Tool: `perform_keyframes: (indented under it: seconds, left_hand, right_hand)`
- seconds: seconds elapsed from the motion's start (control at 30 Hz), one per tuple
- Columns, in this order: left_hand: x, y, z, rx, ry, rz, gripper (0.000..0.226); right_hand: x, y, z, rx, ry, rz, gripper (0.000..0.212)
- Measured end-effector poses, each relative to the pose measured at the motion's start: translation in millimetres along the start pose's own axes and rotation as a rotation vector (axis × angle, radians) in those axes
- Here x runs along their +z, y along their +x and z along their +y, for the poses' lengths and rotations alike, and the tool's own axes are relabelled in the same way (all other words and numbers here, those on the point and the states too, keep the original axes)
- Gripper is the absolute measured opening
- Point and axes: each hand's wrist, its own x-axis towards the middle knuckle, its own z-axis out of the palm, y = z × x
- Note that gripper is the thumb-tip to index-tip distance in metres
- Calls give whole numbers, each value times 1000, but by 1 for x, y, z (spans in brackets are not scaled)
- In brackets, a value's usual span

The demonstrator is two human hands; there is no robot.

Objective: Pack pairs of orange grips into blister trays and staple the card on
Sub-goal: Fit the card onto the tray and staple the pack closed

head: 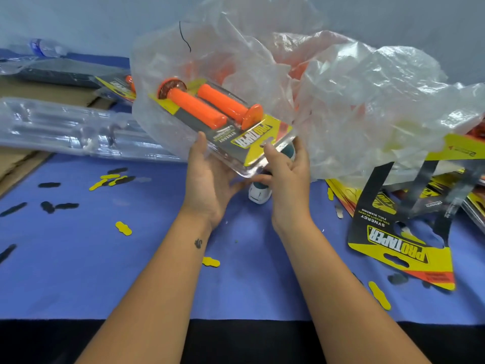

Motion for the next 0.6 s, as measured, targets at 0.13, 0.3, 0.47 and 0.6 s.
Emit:
perform_keyframes:
  seconds: [0.13,0.3,0.47,0.6]
  left_hand:
    - [4,2,-8,-24,337,133,26]
    - [4,0,-12,2,366,85,15]
    - [-7,5,3,-45,-91,221,54]
    - [-31,7,15,59,-471,283,52]
  right_hand:
    - [-1,2,-3,42,146,50,35]
    - [-18,11,-3,208,315,50,29]
    - [-37,21,-5,176,418,-136,32]
    - [-47,22,-9,221,556,-247,30]
